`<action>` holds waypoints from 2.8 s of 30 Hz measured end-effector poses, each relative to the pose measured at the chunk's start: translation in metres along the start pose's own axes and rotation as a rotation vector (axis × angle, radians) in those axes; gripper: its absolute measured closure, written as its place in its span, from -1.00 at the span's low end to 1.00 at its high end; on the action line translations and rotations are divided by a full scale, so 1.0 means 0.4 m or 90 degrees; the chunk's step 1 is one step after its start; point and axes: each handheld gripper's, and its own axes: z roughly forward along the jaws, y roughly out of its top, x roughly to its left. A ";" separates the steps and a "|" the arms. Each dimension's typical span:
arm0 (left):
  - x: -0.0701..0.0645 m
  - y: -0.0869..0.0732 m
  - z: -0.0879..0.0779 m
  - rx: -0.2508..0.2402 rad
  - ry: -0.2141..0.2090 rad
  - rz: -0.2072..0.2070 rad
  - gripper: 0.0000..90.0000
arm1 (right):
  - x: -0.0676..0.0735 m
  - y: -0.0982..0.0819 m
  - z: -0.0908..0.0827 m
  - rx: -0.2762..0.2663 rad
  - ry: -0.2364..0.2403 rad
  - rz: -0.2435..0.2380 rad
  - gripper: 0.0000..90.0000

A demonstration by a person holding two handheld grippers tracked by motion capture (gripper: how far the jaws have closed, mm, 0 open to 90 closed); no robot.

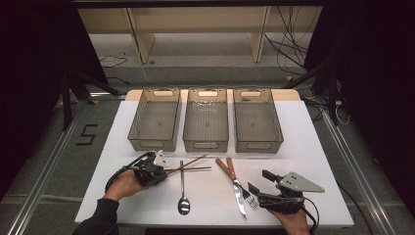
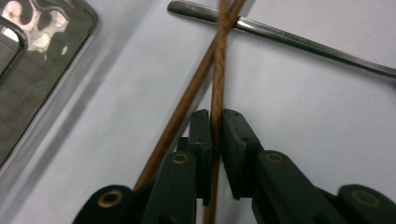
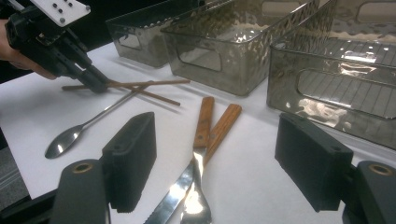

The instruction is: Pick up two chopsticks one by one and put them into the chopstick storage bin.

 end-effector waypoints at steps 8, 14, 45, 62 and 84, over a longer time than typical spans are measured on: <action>0.002 -0.012 -0.004 -0.025 -0.013 0.024 0.87 | -0.001 -0.001 0.001 0.007 -0.001 -0.003 -0.34; -0.001 -0.008 -0.018 -0.039 -0.019 0.023 0.87 | -0.001 -0.001 0.001 0.007 0.000 -0.004 -0.34; 0.090 0.008 -0.161 -0.199 0.000 -0.170 0.88 | -0.002 -0.002 -0.003 0.001 -0.006 0.007 -0.34; 0.251 0.056 -0.198 -0.233 0.025 -0.269 0.88 | -0.003 -0.003 -0.001 0.002 -0.002 0.010 -0.34; 0.382 0.127 -0.161 -0.202 0.068 -0.245 0.88 | -0.007 -0.005 -0.001 0.005 0.000 0.012 -0.34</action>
